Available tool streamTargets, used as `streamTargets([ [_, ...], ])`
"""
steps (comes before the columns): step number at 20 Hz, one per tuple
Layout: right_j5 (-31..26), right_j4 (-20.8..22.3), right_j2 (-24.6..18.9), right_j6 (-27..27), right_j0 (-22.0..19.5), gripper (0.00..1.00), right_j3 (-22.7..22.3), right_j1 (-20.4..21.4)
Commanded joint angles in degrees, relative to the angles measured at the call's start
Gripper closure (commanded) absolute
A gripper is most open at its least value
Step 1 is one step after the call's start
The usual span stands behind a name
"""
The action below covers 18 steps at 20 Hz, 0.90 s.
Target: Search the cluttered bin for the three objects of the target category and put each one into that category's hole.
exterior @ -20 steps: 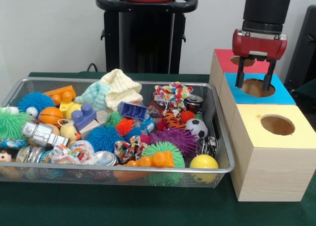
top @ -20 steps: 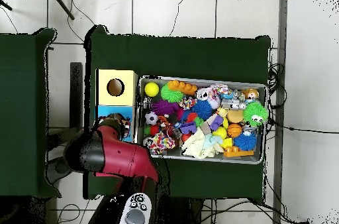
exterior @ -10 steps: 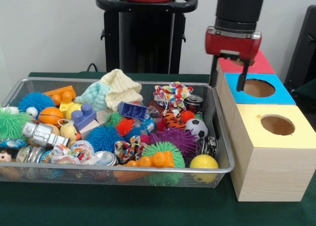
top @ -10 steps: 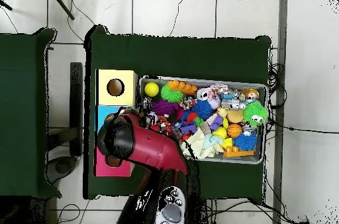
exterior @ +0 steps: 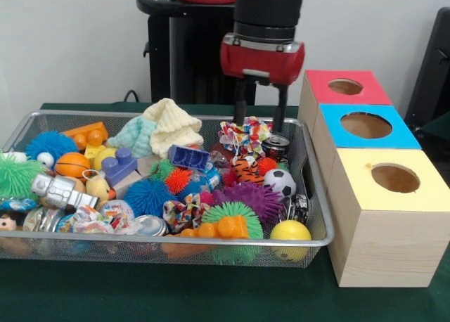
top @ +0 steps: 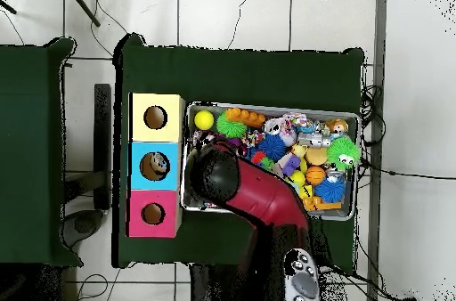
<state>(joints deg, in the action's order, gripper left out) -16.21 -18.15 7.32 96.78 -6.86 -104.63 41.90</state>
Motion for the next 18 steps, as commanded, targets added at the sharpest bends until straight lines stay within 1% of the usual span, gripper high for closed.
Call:
streamTargets([
  [1, 4.71, 7.17, -13.13, -1.48, -7.91, 0.00, -2.99, -2.08],
  [5, 6.17, 10.27, -13.21, 1.35, -9.27, 0.00, -5.19, -1.42],
  [8, 6.83, 12.33, -13.97, 1.98, -11.14, 0.00, -6.34, -1.35],
  [11, 4.63, 13.74, -14.15, 1.53, -13.06, 0.00, -6.53, -1.50],
  [14, 1.39, 15.02, -12.10, 1.24, -13.60, 0.00, -5.20, -2.21],
  [16, 0.70, 16.47, -10.89, 0.68, -14.00, 0.00, -3.57, -2.90],
  [18, 0.88, 18.09, -11.38, -0.57, -15.76, 0.00, -2.12, -3.97],
])
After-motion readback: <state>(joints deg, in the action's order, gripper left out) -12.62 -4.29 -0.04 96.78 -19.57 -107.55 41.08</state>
